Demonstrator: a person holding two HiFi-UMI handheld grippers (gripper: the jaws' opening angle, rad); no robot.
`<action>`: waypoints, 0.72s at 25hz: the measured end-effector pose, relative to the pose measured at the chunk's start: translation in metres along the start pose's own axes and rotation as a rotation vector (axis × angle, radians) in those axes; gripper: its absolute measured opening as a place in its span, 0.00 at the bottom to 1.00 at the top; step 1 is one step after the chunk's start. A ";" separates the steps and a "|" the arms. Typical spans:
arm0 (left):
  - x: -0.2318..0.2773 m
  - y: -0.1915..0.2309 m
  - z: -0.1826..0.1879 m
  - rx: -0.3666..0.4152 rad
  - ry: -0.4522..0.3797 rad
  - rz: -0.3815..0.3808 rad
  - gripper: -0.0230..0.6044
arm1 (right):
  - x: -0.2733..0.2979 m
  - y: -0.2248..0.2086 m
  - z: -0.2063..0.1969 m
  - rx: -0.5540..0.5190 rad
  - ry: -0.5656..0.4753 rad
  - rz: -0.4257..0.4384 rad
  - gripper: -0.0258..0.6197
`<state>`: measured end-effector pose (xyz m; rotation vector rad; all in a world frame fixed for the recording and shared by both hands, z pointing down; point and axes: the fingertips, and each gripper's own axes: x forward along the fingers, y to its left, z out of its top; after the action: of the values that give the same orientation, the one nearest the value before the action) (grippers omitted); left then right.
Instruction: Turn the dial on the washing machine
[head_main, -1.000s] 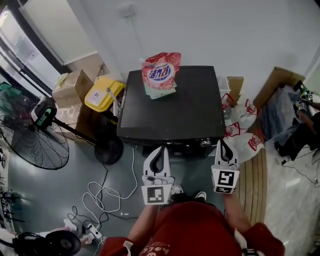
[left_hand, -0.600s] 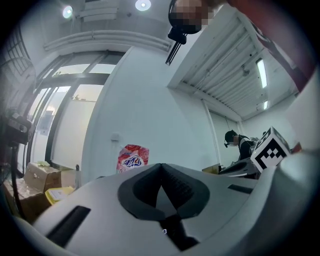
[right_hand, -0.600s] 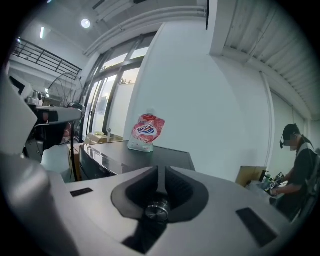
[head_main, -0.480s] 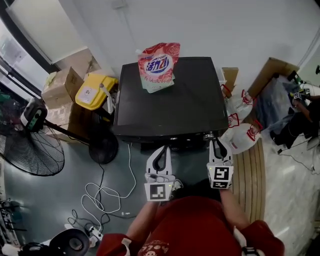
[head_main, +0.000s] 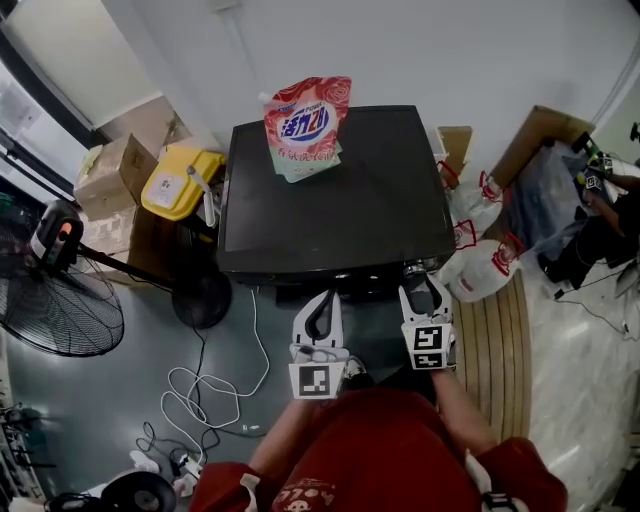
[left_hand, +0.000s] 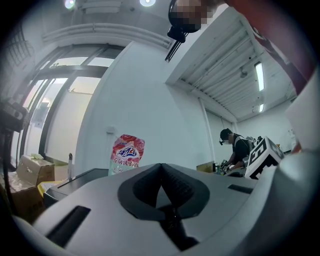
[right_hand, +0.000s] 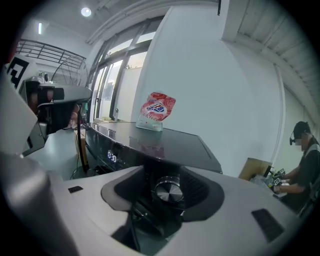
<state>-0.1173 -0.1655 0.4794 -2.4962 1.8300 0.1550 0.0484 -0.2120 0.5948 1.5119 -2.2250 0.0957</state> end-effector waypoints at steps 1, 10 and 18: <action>0.001 -0.002 -0.002 0.002 -0.003 -0.002 0.05 | 0.003 0.001 -0.005 -0.004 0.008 0.009 0.40; 0.001 -0.007 -0.031 -0.007 0.047 0.045 0.05 | 0.026 -0.012 -0.039 -0.130 0.106 -0.049 0.52; -0.004 -0.015 -0.045 -0.032 0.076 0.090 0.05 | 0.049 -0.011 -0.062 -0.232 0.171 -0.066 0.52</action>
<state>-0.1012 -0.1617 0.5238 -2.4745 1.9861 0.0937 0.0635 -0.2407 0.6678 1.3942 -1.9757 -0.0500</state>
